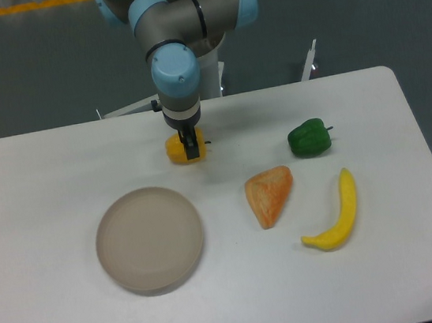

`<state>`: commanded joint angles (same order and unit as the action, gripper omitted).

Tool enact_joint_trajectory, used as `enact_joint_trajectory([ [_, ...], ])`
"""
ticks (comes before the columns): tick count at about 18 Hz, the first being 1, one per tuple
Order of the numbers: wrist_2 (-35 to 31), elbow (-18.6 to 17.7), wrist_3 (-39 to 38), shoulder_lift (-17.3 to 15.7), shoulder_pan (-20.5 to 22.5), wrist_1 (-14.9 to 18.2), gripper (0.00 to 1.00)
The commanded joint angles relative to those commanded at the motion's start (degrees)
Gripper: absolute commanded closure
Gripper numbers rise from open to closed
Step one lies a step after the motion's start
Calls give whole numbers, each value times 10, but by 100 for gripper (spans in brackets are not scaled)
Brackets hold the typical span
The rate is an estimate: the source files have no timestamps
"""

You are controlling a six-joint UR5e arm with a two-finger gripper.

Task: Pick up the yellow pepper from the table
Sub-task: 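Close the gripper around the yellow bell pepper, then lift the yellow pepper and carry it toward the banana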

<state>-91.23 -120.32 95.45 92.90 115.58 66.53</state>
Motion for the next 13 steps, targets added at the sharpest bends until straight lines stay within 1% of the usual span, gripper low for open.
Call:
enact_joint_trajectory([
  [3,-1,-7,-1,2,0,-19,0],
  [6,-1,-6,-4,4,-1,-23,30],
  [8,-2,1,-11,5,0,-25,53],
  [10,-2,11,-9,4,5,-24,56],
  [13,-11,50,-11,-6,32,-11,55],
])
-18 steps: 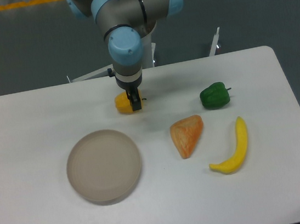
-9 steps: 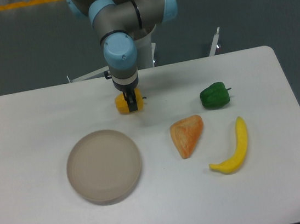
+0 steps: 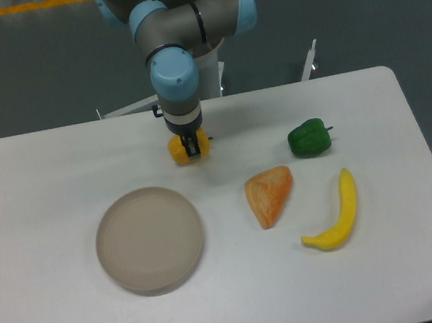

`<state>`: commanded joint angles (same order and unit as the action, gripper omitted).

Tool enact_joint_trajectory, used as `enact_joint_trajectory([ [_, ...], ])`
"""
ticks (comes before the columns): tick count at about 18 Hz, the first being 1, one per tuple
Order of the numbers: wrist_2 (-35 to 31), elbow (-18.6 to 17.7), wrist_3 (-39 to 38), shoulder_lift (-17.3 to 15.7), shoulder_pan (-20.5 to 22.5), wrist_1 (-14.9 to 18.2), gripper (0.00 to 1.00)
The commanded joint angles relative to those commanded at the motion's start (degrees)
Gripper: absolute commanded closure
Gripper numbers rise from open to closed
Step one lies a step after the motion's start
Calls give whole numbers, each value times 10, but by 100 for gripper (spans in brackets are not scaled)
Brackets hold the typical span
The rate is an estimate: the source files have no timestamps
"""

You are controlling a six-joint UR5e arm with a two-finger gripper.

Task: Pick up the yellow pepper from the table
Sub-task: 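Lift the yellow pepper and carry it toward the banana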

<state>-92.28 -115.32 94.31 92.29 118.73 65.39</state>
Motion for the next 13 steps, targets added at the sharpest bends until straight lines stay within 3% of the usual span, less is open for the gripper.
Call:
enact_joint_trajectory([
  [8,11,115,-8,19,131,1,55],
  [11,18,156,-38,56,154,-3,56],
  [13,11,203,-54,95,156,2,57],
])
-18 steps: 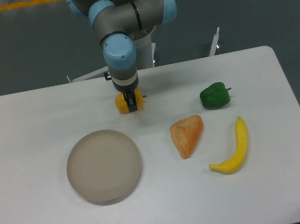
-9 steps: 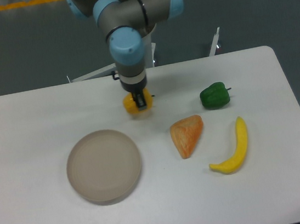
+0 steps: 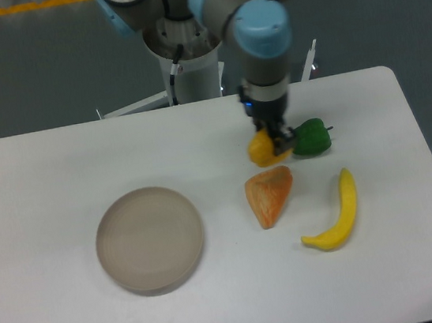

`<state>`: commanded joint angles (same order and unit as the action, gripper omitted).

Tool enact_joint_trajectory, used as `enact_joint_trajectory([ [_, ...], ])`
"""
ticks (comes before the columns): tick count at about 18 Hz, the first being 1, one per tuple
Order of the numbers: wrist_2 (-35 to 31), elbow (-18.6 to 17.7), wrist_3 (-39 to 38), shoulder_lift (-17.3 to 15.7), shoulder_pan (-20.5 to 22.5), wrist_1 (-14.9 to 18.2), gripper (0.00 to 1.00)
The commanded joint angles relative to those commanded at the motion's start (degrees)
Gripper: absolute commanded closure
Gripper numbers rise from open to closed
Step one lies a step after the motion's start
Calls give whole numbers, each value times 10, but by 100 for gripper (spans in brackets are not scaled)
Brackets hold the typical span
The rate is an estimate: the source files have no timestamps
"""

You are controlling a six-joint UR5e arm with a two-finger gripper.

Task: Pick up the yellow pepper from the table
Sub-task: 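Lift the yellow pepper and carry it toward the banana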

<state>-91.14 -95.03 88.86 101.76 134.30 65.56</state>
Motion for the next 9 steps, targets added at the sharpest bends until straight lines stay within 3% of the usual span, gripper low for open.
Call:
enact_joint_trajectory([
  [6,-4,81,-39,64,1,56,61],
  [9,-6,103,-40,85,-4,67,61],
])
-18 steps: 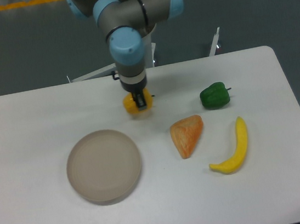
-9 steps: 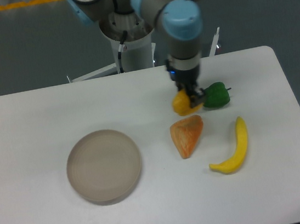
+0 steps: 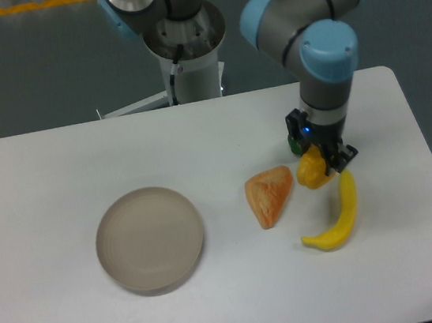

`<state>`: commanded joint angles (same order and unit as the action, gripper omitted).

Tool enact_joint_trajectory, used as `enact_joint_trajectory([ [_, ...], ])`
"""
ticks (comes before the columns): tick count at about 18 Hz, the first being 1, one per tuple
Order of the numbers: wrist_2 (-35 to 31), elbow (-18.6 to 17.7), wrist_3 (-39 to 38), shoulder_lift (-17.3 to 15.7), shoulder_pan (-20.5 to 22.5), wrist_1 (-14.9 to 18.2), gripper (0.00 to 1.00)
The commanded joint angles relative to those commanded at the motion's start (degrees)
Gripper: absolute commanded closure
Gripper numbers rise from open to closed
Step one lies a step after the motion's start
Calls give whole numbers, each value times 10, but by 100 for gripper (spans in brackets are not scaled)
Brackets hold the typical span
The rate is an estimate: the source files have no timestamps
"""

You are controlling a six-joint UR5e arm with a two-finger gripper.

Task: Pick up the yellow pepper from the table
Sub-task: 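Lift the yellow pepper and carry it toward the banana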

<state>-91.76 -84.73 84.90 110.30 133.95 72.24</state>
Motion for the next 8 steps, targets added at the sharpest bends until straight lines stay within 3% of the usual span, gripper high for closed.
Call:
enact_joint_trajectory([
  [8,1,15,10,7,4,8,61],
])
